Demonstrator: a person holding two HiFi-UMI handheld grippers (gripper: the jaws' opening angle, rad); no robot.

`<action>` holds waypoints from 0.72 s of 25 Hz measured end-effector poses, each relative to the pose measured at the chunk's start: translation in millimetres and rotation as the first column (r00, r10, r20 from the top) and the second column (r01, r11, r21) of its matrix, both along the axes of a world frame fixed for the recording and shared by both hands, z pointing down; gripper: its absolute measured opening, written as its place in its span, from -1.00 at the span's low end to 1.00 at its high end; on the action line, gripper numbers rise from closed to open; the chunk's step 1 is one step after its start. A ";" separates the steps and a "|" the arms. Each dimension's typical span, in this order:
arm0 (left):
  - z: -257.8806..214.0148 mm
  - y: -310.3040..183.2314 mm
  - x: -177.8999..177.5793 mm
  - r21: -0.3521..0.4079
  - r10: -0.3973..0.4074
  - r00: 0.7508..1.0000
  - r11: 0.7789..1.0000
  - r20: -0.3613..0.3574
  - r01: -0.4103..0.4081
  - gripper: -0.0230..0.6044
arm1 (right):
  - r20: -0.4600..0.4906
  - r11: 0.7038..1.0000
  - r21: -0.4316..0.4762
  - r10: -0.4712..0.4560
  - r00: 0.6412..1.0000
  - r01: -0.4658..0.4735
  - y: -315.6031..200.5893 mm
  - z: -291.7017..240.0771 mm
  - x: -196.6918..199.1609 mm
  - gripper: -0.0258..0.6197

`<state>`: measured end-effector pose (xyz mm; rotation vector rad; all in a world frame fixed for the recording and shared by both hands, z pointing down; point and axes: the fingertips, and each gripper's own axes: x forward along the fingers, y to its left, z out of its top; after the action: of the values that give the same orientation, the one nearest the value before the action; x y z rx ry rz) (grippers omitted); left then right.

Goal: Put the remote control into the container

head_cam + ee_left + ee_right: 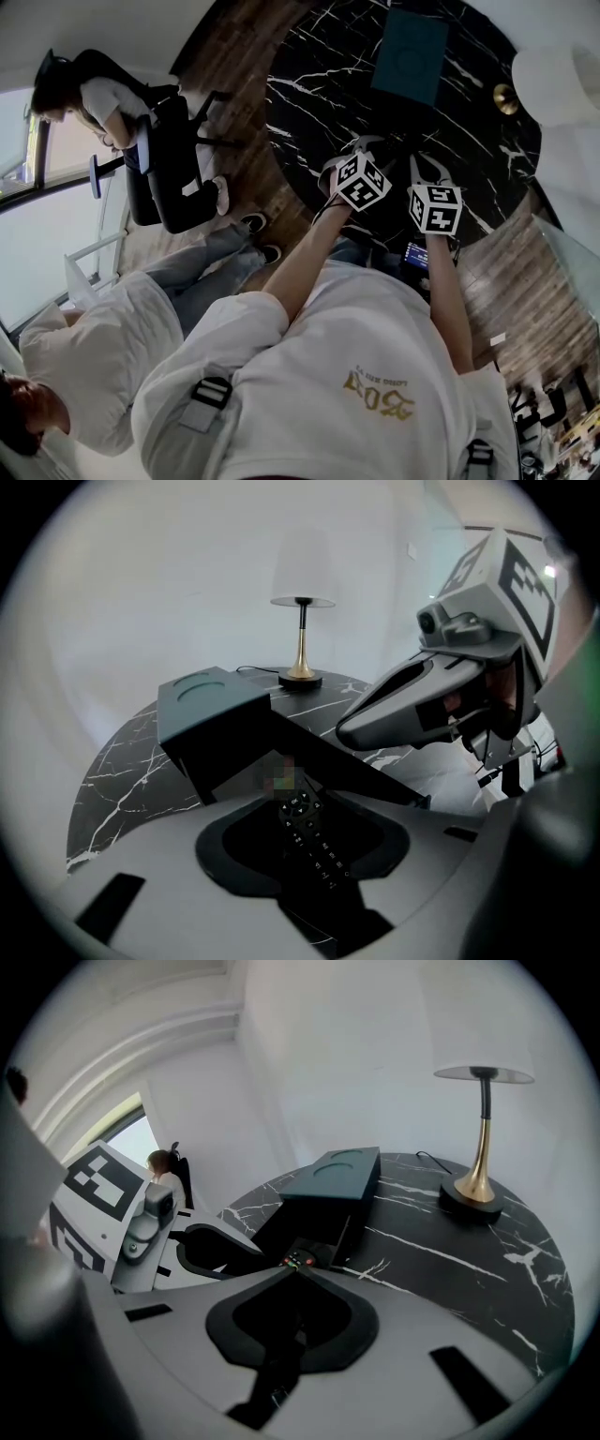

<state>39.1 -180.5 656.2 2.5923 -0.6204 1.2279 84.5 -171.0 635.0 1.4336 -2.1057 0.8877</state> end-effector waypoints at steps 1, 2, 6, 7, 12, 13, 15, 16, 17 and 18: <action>-0.2 1.0 -0.4 0.001 0.000 1.000 1.000 -0.007 0.000 -0.49 | 0.003 1.000 0.001 0.004 1.000 -0.004 0.5 -0.4 1.3 -0.89; 0.4 2.0 -0.7 -0.002 -0.004 1.000 1.000 -0.018 0.004 -0.71 | 0.009 1.000 0.002 0.009 1.000 -0.009 0.7 -0.7 2.8 -0.89; 0.5 1.5 -2.6 -0.004 -0.032 0.998 0.999 -0.045 0.032 -0.91 | 0.041 1.000 0.001 0.029 0.999 -0.029 1.1 -3.4 9.4 -0.89; -0.1 2.0 -4.1 -0.007 -0.041 0.998 0.999 -0.049 0.041 -0.91 | 0.041 0.999 0.003 0.031 0.999 -0.032 2.1 -4.9 11.2 -0.89; -7.6 2.9 -14.3 0.004 -0.092 0.993 0.996 -0.074 0.092 -0.91 | 0.020 0.999 0.029 0.034 0.999 -0.034 3.2 -14.5 19.4 -0.89; -10.2 2.5 -15.3 0.009 -0.100 0.992 0.995 -0.080 0.101 -0.91 | 0.014 0.999 0.034 0.029 0.999 -0.029 3.1 -16.2 20.0 -0.89; -16.1 1.3 -16.3 0.016 -0.119 0.987 0.992 -0.105 0.121 -0.91 | 0.009 0.999 0.045 0.018 1.000 -0.018 3.9 -19.7 20.0 -0.89; -19.4 -0.5 -16.2 0.018 -0.133 0.983 0.991 -0.126 0.136 -0.91 | 0.007 0.999 0.052 0.014 1.000 -0.014 4.2 -21.7 20.0 -0.89; -23.1 -3.5 -16.3 0.020 -0.149 0.977 0.988 -0.149 0.154 -0.91 | 0.006 0.998 0.059 0.012 1.000 -0.012 4.1 -23.8 20.0 -0.89; -27.3 -6.9 -16.8 0.020 -0.167 0.970 0.985 -0.175 0.174 -0.91 | 0.004 0.998 0.066 0.010 1.000 -0.011 3.9 -25.7 20.0 -0.89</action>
<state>22.3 -187.4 628.9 2.5748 -0.8161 0.9370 104.5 -167.1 609.3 1.4785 -2.1507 0.8322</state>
